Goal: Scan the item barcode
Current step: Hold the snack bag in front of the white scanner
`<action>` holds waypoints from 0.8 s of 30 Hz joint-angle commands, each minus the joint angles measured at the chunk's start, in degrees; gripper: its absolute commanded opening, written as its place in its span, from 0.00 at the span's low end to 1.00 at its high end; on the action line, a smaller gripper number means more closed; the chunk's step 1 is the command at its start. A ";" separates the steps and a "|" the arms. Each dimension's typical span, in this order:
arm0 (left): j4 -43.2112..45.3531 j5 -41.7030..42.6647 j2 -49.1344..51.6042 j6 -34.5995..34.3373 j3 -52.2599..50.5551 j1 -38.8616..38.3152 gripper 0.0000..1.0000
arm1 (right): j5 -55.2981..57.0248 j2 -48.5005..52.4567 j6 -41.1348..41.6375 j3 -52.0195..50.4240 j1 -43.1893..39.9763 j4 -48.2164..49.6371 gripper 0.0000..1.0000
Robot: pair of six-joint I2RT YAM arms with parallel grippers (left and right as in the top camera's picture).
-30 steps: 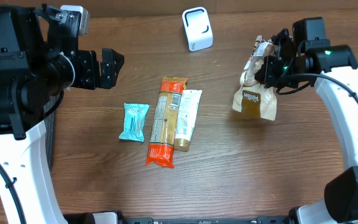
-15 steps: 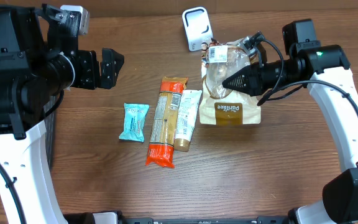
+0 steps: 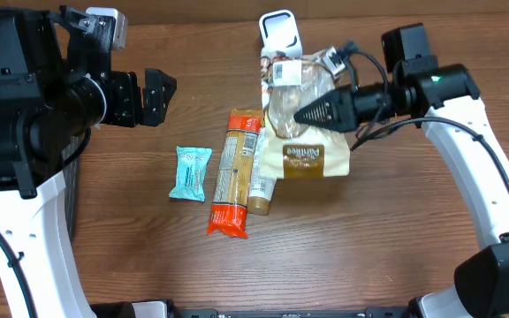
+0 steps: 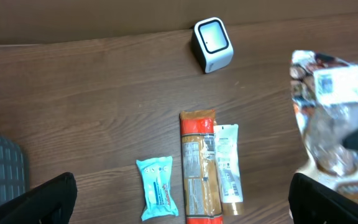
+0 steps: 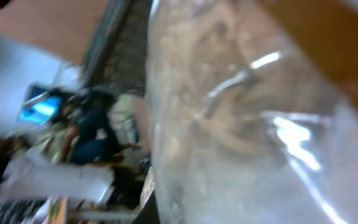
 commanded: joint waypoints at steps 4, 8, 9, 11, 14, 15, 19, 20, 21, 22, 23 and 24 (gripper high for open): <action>0.04 -0.13 0.17 0.92 0.44 -0.07 1.00 | 37.57 -0.59 15.96 17.18 5.20 -0.50 0.03; 0.07 -0.13 0.17 0.92 0.44 -0.07 1.00 | 62.01 1.64 12.72 20.04 9.66 2.51 0.04; 0.07 -0.13 0.17 0.90 0.44 -0.07 1.00 | 66.40 2.54 11.80 20.00 10.45 3.80 0.04; 0.04 -0.13 0.17 0.92 0.44 -0.07 1.00 | 75.01 5.68 7.96 20.00 11.98 7.89 0.04; 0.04 -0.13 0.17 0.92 0.44 -0.07 0.99 | 79.58 10.38 -3.19 20.00 12.50 13.42 0.04; 0.07 -0.13 0.17 0.92 0.44 -0.07 1.00 | 80.15 12.07 -8.20 20.00 12.50 15.17 0.04; 0.04 -0.13 0.17 0.92 0.44 -0.07 1.00 | 82.93 17.90 -21.62 20.00 12.48 23.63 0.04; 0.04 -0.13 0.17 0.92 0.44 -0.07 0.99 | 83.52 19.12 -24.06 20.00 12.48 25.59 0.04; 0.07 -0.13 0.17 0.92 0.44 -0.07 1.00 | 84.19 20.63 -27.28 20.00 12.50 27.93 0.04; 0.07 -0.13 0.17 0.92 0.44 -0.07 1.00 | 84.91 21.92 -30.45 20.00 12.50 29.90 0.04; 0.04 -0.13 0.17 0.92 0.44 -0.07 1.00 | 85.64 23.28 -33.62 20.00 12.50 31.71 0.04; 0.07 -0.13 0.17 0.92 0.44 -0.07 1.00 | 86.33 24.44 -36.06 20.00 12.50 33.27 0.04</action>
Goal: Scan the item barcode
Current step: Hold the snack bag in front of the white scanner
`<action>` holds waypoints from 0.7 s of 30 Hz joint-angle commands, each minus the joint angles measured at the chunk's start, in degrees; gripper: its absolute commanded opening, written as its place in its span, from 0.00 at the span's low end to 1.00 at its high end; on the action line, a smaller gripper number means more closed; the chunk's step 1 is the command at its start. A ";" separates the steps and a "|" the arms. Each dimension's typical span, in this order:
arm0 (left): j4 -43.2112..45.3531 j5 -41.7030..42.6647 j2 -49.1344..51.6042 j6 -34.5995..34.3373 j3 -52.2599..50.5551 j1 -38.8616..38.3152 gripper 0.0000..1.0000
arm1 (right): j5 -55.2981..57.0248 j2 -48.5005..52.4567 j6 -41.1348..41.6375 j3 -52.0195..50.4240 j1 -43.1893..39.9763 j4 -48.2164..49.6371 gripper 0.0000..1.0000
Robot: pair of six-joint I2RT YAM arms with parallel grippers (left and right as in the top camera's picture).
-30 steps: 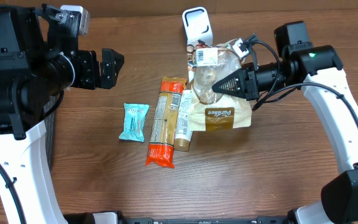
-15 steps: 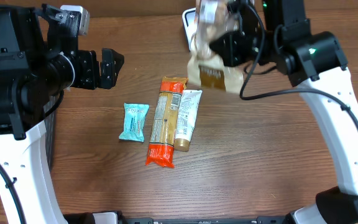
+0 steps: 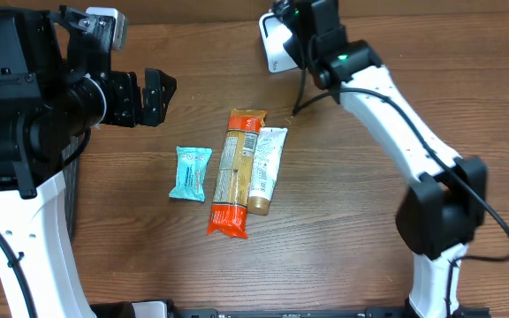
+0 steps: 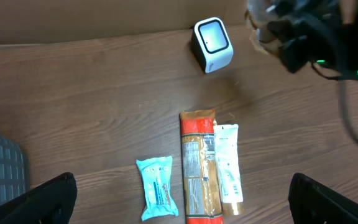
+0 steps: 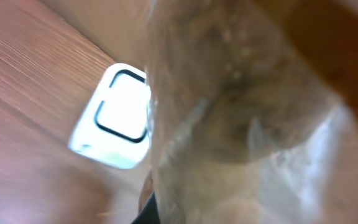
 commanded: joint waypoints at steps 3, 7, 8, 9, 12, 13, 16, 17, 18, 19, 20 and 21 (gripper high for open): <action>0.04 -0.13 0.17 0.92 0.44 -0.07 1.00 | 10.25 5.33 -19.98 0.44 -0.04 8.28 0.04; 0.04 -0.13 0.17 0.92 0.44 -0.07 1.00 | 19.10 10.73 -27.80 0.44 -0.04 15.89 0.04; 0.07 -0.13 0.17 0.92 0.44 -0.07 1.00 | 20.24 11.72 -29.44 0.44 -0.04 16.98 0.04; 0.04 -0.13 0.17 0.92 0.44 -0.07 1.00 | 20.65 12.72 -31.21 0.44 -0.04 17.88 0.04; 0.07 -0.13 0.17 0.92 0.44 -0.07 1.00 | 20.44 14.49 -32.39 0.44 -0.04 19.06 0.04; 0.04 -0.13 0.17 0.92 0.44 -0.07 1.00 | 20.46 14.95 -32.39 0.44 -0.04 19.45 0.04; 0.04 -0.13 0.17 0.90 0.44 -0.07 1.00 | 20.37 15.85 -32.65 0.44 -0.04 19.87 0.04; 0.04 -0.13 0.17 0.92 0.44 -0.07 0.99 | 20.39 16.04 -33.24 0.42 -0.04 19.78 0.04; 0.04 -0.13 0.17 0.90 0.44 -0.07 1.00 | 20.41 16.26 -33.70 0.44 0.02 19.54 0.04; 0.04 -0.13 0.17 0.92 0.44 -0.07 1.00 | 20.41 16.28 -34.12 0.42 0.02 19.19 0.04; 0.04 -0.13 0.17 0.92 0.44 -0.07 1.00 | 20.37 16.31 -34.03 0.44 0.02 18.99 0.04; 0.04 -0.13 0.17 0.92 0.44 -0.07 0.99 | 20.39 16.33 -34.05 0.42 0.02 18.99 0.04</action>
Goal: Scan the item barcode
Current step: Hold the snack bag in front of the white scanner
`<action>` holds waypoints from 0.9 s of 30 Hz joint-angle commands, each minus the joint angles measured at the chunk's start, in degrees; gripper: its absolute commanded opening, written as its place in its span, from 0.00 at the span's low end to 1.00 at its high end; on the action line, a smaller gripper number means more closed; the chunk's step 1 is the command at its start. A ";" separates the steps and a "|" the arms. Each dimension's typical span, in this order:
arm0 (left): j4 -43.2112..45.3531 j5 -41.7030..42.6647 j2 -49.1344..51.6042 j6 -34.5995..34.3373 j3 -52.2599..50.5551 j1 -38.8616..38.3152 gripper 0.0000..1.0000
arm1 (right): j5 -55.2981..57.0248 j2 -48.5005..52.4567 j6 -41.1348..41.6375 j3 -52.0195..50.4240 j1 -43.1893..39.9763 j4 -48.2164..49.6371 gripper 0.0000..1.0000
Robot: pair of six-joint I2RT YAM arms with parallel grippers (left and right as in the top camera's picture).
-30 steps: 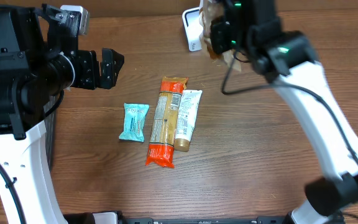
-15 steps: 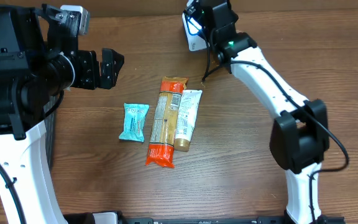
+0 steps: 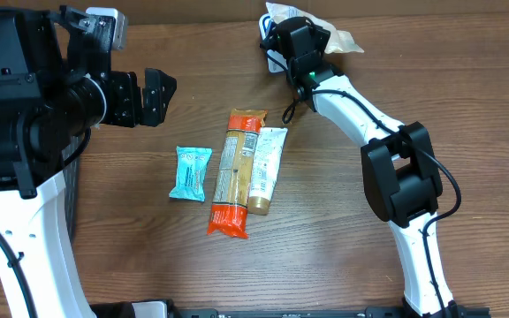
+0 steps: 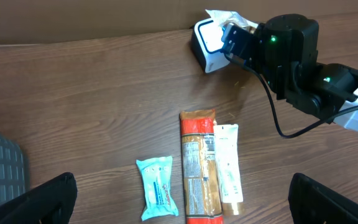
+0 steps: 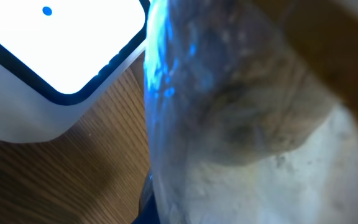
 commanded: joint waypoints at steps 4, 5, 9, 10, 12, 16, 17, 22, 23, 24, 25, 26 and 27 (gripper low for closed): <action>0.07 -0.13 0.17 0.92 0.44 -0.07 1.00 | 1.27 -0.11 -2.23 0.46 0.09 -0.76 0.04; 0.04 -0.15 0.17 0.92 0.44 -0.07 1.00 | 1.27 -0.11 -2.21 0.44 0.15 -1.33 0.04; 0.07 -0.13 0.17 0.92 0.44 -0.07 1.00 | -0.61 -0.13 -2.47 0.44 0.39 -4.81 0.04; 0.04 -0.13 0.17 0.92 0.44 -0.07 1.00 | -0.59 -0.13 -2.69 0.46 0.57 -4.72 0.04; 0.04 -0.13 0.17 0.92 0.44 -0.07 1.00 | -0.50 -0.81 -3.28 0.46 0.79 -4.00 0.04; 0.07 -0.13 0.17 0.92 0.44 -0.07 0.99 | -0.63 -5.75 0.02 0.46 0.90 -4.68 0.04; 0.07 -0.13 0.17 0.92 0.44 -0.07 1.00 | -0.66 -7.41 1.20 0.46 0.90 -5.46 0.04; 0.07 -0.13 0.17 0.92 0.44 -0.07 1.00 | -5.16 -20.52 15.17 0.46 0.90 -15.72 0.04; 0.07 -0.13 0.17 0.92 0.44 -0.07 1.00 | -7.41 -22.99 20.50 0.46 0.85 -17.66 0.04; 0.07 -0.13 0.17 0.92 0.44 -0.07 1.00 | -11.23 -26.23 27.23 0.46 0.46 -20.48 0.04; 0.07 -0.13 0.17 0.92 0.44 -0.07 1.00 | -15.87 -29.35 34.18 0.46 -0.13 -23.32 0.04; 0.07 -0.13 0.17 0.92 0.44 -0.07 1.00 | -20.41 -32.09 40.11 0.46 -0.85 -25.83 0.04; 0.07 -0.15 0.17 0.92 0.44 -0.07 1.00 | -25.40 -34.71 45.33 0.46 -1.86 -28.37 0.04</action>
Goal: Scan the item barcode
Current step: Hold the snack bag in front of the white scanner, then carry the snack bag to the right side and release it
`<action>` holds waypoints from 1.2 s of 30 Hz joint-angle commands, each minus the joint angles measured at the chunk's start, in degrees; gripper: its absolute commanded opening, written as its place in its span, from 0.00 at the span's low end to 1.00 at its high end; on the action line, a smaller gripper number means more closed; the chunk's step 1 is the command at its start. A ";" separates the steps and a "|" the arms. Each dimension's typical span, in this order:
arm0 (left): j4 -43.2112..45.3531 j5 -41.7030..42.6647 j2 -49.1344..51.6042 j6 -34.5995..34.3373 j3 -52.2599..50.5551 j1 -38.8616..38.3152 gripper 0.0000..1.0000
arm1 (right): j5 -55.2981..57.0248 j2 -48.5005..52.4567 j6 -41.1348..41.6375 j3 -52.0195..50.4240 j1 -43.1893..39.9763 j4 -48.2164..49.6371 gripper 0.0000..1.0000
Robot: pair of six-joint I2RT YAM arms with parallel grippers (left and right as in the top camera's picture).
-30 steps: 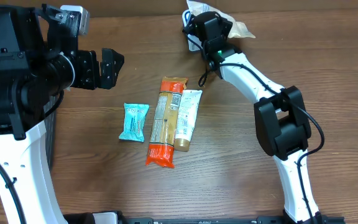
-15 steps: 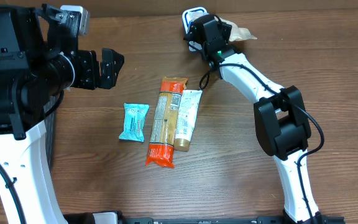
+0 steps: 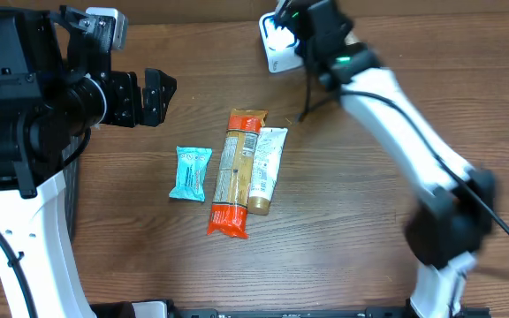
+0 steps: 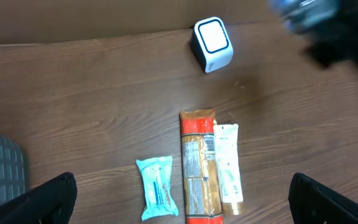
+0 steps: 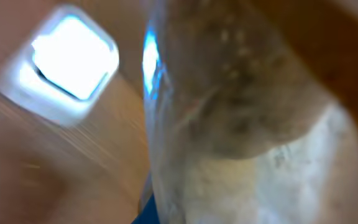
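A clear plastic bag of baked goods [image 5: 241, 112] fills the right wrist view, pressed close to the camera; my right gripper is shut on it, its fingers hidden behind the bag. The white scanner [image 5: 64, 65] shows blurred to the bag's upper left. In the overhead view the scanner [image 3: 275, 42] stands at the table's back edge, with my blurred right gripper [image 3: 318, 26] just right of it. My left gripper [image 3: 159, 95] hangs open and empty at the left, its fingers [image 4: 48, 198] wide apart.
A teal packet [image 3: 190, 172], an orange pasta packet [image 3: 234, 172] and a white tube [image 3: 264, 168] lie side by side mid-table. A grey bin sits at the left edge. The right arm [image 3: 414, 132] stretches blurred across the right side.
The bag was pressed right up to the lit scanner face; now the scanner looks smaller and farther off, so the right gripper has drawn the bag back. The left arm is unchanged.
My right gripper first held the bag above the table right of the packets. Then it was up by the scanner, then with the bag close against the scanner's lit face under a blue glow. Now the bag is a little away from it.
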 commanded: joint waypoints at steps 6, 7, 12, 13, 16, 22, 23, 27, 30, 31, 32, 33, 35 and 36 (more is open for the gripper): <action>0.09 -0.11 0.17 0.90 0.44 -0.11 1.00 | -41.81 -23.56 45.72 1.11 -14.08 -20.44 0.04; 0.09 -0.11 0.17 0.92 0.44 -0.11 1.00 | -44.57 -24.22 45.97 1.11 -16.28 -23.17 0.04; 0.09 -0.11 0.17 0.92 0.44 -0.11 1.00 | -54.99 -23.87 45.79 -0.28 -29.16 -37.73 0.04; 0.09 -0.11 0.17 0.92 0.44 -0.11 1.00 | -56.04 -23.56 45.62 -1.73 -31.39 -38.75 0.04; 0.09 -0.11 0.17 0.92 0.44 -0.11 1.00 | -58.95 -23.02 45.55 -8.70 -36.70 -37.03 0.04; 0.09 -0.11 0.17 0.92 0.44 -0.11 1.00 | -66.10 -21.03 51.47 -27.08 -44.28 -23.87 0.04; 0.07 -0.11 0.17 0.92 0.44 -0.11 1.00 | -66.05 -20.79 53.31 -29.90 -45.09 -20.85 0.04; 0.09 -0.11 0.17 0.92 0.44 -0.09 1.00 | -65.00 -20.46 63.69 -43.08 -48.41 -4.07 0.04; 0.09 -0.11 0.17 0.92 0.44 -0.11 1.00 | -58.86 -20.46 69.64 -49.55 -50.71 3.23 0.04; 0.09 -0.11 0.17 0.92 0.44 -0.11 1.00 | -56.87 -20.46 70.64 -51.21 -51.56 4.98 0.04; 0.09 -0.11 0.17 0.92 0.44 -0.11 1.00 | -55.39 -20.46 71.36 -52.43 -52.33 6.16 0.06; 0.09 -0.11 0.17 0.92 0.44 -0.11 1.00 | -54.49 -20.46 71.47 -53.40 -52.94 6.99 0.10; 0.09 -0.11 0.17 0.92 0.44 -0.11 0.99 | -53.70 -20.46 71.45 -54.25 -53.75 7.08 0.32; 0.09 -0.11 0.17 0.92 0.44 -0.11 1.00 | -53.70 -20.46 71.41 -54.45 -53.92 6.67 0.59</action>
